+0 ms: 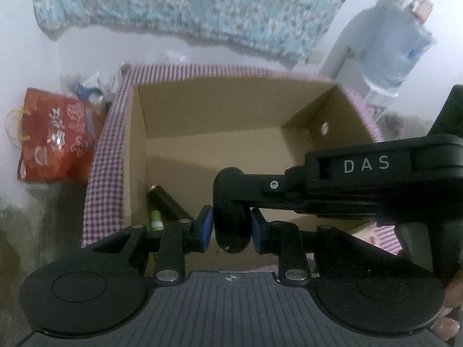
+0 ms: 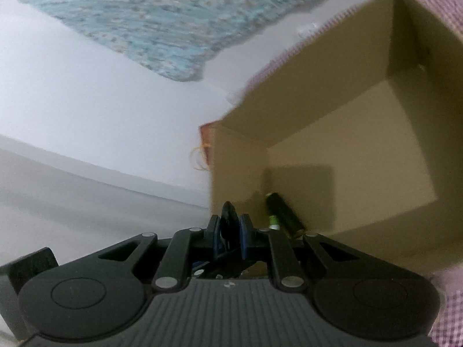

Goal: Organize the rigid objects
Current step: 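Carry the black oval object into the box and release it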

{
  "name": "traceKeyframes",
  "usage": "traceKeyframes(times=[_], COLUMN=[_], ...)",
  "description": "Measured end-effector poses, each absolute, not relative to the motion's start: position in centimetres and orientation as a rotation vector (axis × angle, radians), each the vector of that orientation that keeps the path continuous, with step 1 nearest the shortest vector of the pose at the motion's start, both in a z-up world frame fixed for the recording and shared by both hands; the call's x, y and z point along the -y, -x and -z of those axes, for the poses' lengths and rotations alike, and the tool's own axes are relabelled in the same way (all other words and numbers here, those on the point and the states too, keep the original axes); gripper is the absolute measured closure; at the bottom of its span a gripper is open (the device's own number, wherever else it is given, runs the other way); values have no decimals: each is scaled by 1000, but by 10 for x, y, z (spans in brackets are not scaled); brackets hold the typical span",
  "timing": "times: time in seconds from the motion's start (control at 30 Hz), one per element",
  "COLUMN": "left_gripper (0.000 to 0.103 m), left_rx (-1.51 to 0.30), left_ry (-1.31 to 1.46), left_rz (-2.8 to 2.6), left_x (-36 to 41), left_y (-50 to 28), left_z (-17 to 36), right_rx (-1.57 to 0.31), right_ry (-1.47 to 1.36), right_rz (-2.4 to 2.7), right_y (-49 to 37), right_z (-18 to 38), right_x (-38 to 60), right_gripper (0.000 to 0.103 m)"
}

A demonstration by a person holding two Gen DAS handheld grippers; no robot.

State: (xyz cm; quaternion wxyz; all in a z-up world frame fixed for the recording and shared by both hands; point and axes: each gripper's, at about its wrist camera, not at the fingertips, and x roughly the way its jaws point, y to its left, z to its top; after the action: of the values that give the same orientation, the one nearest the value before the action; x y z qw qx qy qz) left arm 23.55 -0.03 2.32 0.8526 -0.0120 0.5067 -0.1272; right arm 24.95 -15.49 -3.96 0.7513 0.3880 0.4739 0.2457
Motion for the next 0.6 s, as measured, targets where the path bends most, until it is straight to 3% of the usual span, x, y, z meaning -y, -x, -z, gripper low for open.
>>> traceKeyframes(times=[0.3,0.6], left_gripper=[76,74], left_rx=[-1165,-1162], left_ry=[-25,-19], left_rz=[256,244], left_x=[5,4], left_y=[-251,-250], left_z=[6,1], right_rx=[-1133,-1186], right_ry=[-796,-735], right_rz=[-480,-445], right_y=[-261,-269], right_z=[74,80], right_x=[149,144], right_gripper=[87,86])
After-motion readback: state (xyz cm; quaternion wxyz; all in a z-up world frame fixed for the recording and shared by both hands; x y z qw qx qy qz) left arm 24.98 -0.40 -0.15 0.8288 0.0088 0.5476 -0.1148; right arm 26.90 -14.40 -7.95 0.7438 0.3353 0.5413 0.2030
